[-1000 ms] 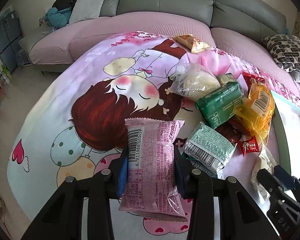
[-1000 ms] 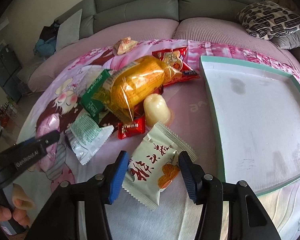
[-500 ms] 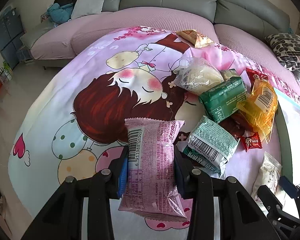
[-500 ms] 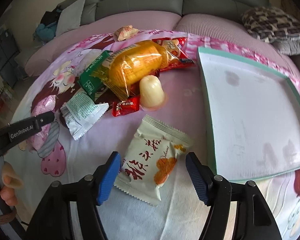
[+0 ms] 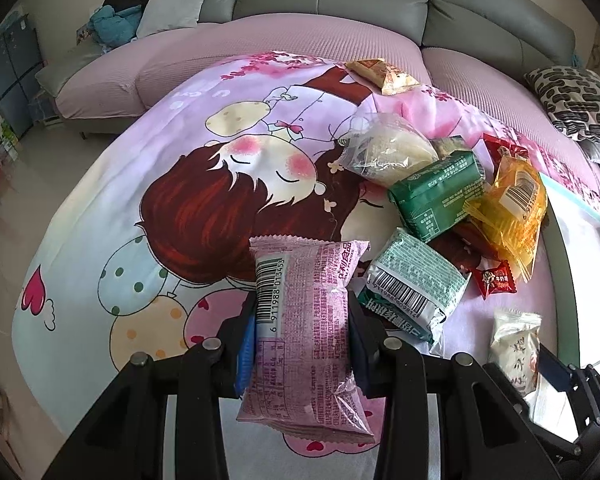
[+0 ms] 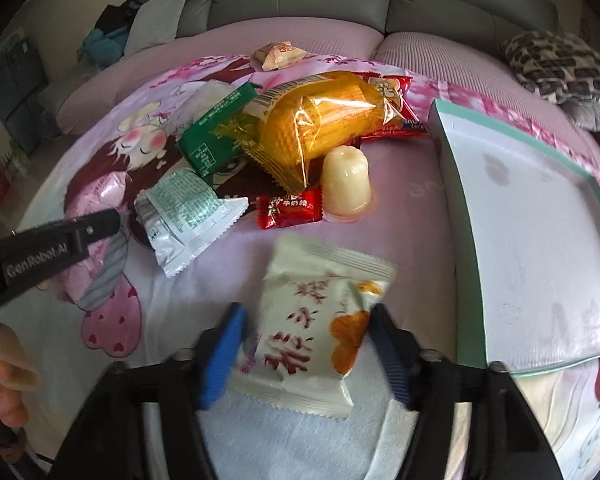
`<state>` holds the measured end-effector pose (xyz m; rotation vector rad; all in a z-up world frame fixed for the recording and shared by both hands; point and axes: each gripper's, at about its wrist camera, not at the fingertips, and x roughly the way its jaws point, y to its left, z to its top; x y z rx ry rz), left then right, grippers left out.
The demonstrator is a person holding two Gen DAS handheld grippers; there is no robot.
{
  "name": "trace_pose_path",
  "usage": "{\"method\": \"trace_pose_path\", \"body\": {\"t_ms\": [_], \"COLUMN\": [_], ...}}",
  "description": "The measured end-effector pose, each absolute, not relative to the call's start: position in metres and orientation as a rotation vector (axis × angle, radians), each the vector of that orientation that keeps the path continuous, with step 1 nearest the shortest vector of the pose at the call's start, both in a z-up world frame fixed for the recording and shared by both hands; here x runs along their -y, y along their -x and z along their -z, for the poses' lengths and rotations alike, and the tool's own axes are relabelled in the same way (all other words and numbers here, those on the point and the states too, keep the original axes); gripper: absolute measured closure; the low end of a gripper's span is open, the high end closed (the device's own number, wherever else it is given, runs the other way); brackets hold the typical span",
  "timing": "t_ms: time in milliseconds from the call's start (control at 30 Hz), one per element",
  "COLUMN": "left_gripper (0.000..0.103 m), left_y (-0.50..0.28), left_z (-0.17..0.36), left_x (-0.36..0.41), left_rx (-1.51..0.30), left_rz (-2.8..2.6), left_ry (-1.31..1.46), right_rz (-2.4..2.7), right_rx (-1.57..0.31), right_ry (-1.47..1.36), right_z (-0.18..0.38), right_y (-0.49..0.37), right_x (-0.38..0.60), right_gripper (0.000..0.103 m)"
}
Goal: Organize snacks
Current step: 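Lift both held snacks and carry them over the white tray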
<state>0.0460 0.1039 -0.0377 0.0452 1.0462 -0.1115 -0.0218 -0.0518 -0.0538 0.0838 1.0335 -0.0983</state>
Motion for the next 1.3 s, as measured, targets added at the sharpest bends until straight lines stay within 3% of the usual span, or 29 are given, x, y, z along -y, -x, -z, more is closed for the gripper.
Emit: {"method": "trace_pose_path", "body": {"t_ms": [67, 633, 1300], "left_gripper": [0.062, 0.062, 0.062], "left_y": [-0.046, -0.036, -0.035], "left_z": [0.037, -0.004, -0.074], "left_x": [-0.105, -0.096, 0.078], "left_rx": [-1.044, -0.951, -0.801], "left_rz": [0.110, 0.110, 0.429], "left_ry": [-0.042, -0.041, -0.193], "right_rz": [0.095, 0.129, 0.501], "right_rx": [-1.029, -0.872, -0.761], "right_ry": [-0.094, -0.142, -0.293], "right_z": [0.052, -0.005, -0.049], "right_y": [0.023, 0.038, 0.048], "right_x": [0.054, 0.080, 0.247], "right_gripper": [0.049, 0.049, 0.049]}}
